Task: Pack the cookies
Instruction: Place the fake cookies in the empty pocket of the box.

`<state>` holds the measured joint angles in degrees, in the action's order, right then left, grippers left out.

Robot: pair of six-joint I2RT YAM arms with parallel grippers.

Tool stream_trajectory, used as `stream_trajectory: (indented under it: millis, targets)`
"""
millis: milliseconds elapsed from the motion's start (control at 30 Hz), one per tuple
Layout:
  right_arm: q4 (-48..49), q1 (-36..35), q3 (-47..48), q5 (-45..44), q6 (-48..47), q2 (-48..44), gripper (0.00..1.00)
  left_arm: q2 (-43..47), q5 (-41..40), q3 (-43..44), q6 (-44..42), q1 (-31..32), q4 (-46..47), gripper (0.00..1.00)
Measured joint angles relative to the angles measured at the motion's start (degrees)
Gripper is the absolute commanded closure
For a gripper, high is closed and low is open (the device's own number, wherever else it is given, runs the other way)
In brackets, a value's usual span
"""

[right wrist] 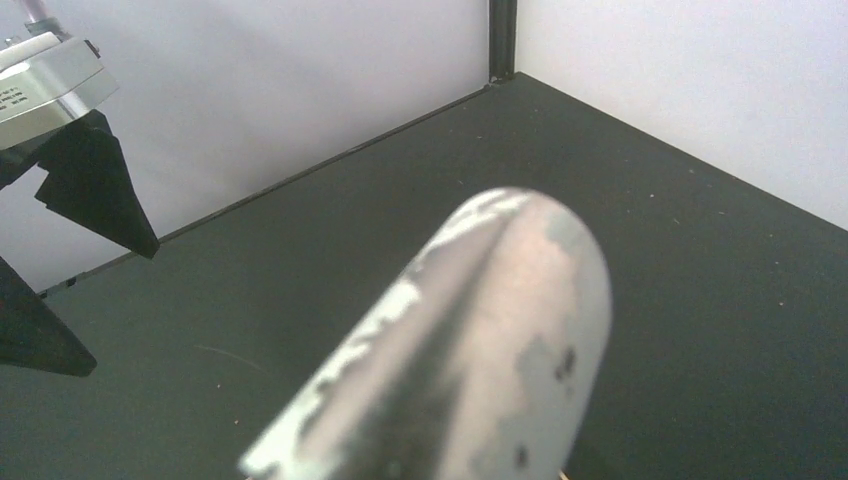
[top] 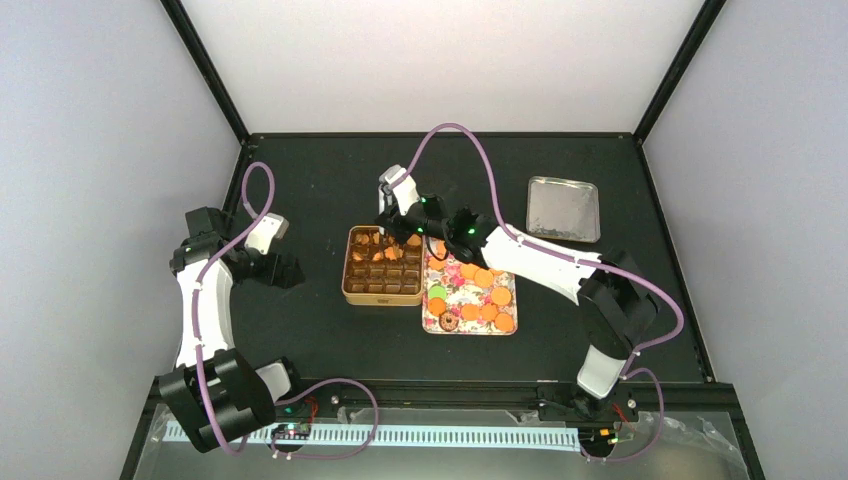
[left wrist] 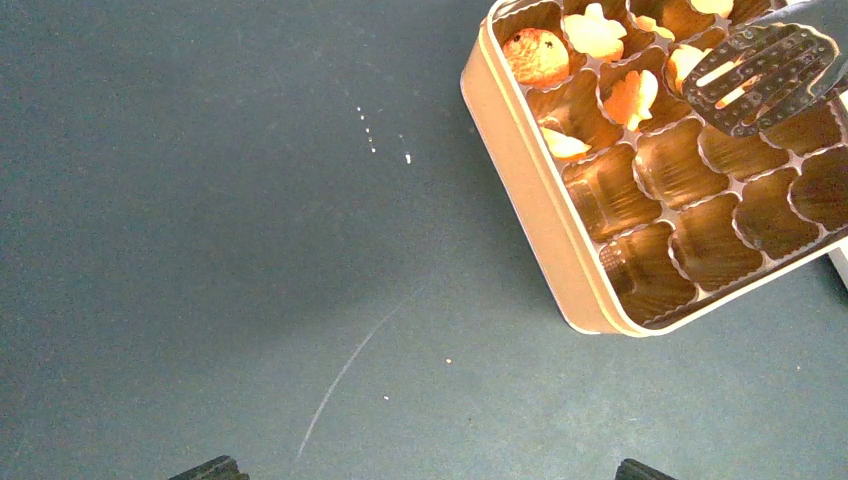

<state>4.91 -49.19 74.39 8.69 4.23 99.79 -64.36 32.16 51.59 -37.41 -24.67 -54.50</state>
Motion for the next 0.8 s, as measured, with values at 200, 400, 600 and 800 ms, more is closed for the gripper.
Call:
stream_trajectory:
  millis: [200, 400, 600, 800]
  targets:
    - [-1.3, 0.0, 0.8, -1.0, -0.1, -0.7, 0.68, 0.0, 0.0, 0.0, 0.0, 0.0, 0.0, 0.01]
    - [-2.3, 0.1, 2.0, -0.9, -1.6, -1.3, 0.66, 0.6, -0.1, 0.0, 0.0, 0.0, -0.1, 0.01]
    - [-4.3, 0.1, 2.4, -0.5, -2.4, -1.3, 0.67, 0.6, -0.5, 0.0, 0.0, 0.0, -0.1, 0.01]
    - [-4.7, 0.4, -0.3, -2.1, -2.2, -3.7, 0.67, 0.6, -1.0, 0.0, -0.1, 0.0, -0.2, 0.01]
